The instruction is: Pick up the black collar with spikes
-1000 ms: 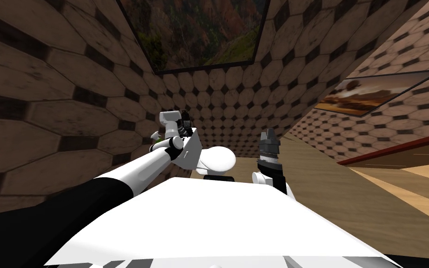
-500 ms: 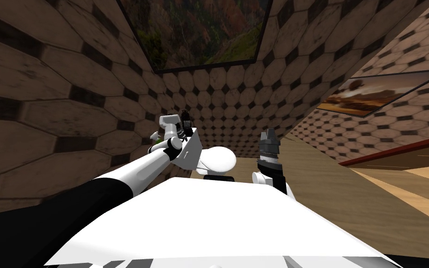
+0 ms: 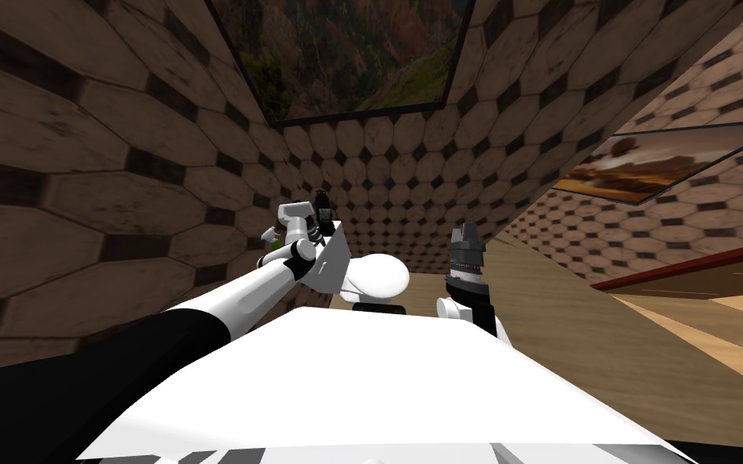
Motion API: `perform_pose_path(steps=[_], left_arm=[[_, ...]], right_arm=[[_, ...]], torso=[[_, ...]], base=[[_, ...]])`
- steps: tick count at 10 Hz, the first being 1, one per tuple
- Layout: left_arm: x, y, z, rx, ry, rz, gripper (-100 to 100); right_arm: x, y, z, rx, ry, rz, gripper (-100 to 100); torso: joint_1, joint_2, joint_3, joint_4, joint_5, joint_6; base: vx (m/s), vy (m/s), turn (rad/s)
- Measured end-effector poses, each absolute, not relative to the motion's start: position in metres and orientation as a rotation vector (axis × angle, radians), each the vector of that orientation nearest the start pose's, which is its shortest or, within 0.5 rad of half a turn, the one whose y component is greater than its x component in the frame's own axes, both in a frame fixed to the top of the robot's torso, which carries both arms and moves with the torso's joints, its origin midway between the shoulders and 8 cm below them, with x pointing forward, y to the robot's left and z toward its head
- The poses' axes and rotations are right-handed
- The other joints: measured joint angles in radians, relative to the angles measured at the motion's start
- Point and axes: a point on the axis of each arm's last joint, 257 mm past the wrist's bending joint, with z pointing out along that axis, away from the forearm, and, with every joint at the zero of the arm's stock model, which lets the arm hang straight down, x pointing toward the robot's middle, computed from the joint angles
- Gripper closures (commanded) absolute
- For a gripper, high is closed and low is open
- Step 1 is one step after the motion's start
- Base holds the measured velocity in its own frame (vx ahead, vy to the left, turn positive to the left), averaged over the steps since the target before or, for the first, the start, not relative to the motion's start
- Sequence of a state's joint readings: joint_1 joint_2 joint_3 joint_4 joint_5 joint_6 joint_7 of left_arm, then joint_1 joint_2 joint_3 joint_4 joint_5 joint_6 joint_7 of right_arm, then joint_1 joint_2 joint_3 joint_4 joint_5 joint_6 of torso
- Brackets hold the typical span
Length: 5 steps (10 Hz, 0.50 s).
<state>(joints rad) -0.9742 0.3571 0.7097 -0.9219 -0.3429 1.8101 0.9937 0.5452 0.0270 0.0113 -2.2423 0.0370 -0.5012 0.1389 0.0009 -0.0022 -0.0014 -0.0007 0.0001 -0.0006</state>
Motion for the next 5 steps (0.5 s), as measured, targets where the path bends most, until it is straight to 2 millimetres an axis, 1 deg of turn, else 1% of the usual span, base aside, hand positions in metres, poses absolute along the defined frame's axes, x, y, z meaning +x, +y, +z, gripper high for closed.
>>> perform_pose_path(steps=[4,5], left_arm=[[0.4815,0.4268,-0.2369,-3.020,0.109,-0.074,100],[0.4815,0.4268,-0.2369,-3.020,0.109,-0.074,0]], right_arm=[[0.3475,-0.2808,-0.0070,0.660,0.702,1.129,0],[0.3475,-0.2808,-0.0070,0.660,0.702,1.129,0]], torso=[[0.000,0.000,0.000,-0.001,0.001,0.000],[0.000,0.000,0.000,-0.001,0.001,0.000]], base=[[0.000,0.000,0.000],[0.000,0.000,0.000]])
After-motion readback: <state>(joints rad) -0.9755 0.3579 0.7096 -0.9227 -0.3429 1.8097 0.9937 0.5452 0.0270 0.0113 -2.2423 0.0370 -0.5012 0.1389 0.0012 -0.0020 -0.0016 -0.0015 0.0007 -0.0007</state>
